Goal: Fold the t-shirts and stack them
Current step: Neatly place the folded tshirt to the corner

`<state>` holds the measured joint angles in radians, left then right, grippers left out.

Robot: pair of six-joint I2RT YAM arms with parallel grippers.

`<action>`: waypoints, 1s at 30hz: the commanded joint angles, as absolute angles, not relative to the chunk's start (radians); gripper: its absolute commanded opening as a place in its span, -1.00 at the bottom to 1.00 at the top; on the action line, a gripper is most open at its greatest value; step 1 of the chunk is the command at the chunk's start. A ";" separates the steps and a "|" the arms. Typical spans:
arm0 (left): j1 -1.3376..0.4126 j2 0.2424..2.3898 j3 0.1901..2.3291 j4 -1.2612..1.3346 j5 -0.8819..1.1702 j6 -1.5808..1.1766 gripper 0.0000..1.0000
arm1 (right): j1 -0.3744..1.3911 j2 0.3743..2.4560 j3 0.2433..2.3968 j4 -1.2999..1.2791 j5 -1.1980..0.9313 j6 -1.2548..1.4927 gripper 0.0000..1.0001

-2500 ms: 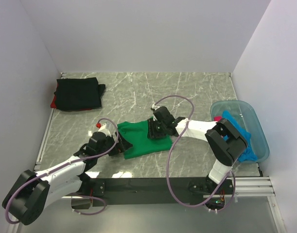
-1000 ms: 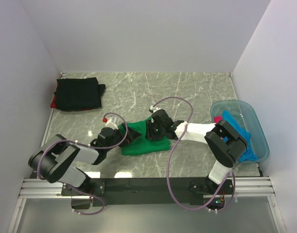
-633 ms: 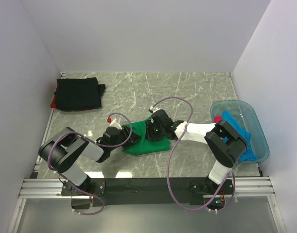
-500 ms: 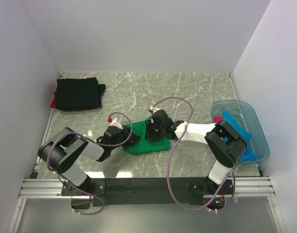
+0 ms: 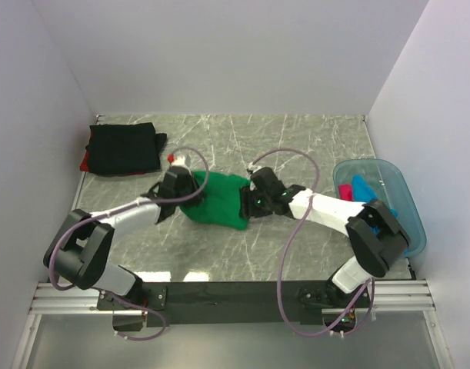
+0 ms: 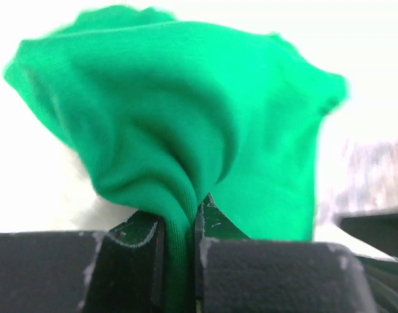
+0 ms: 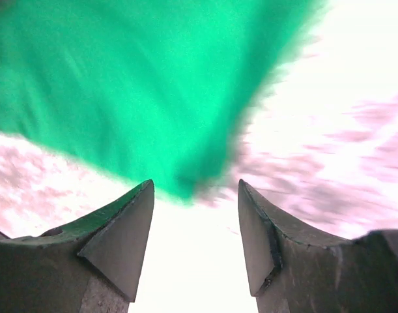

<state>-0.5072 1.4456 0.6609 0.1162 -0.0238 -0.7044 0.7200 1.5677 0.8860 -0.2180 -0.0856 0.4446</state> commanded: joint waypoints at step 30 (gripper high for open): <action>0.153 1.733 1.497 -0.177 0.278 -0.218 -0.99 | 0.538 1.393 0.933 -0.209 -0.230 0.342 0.27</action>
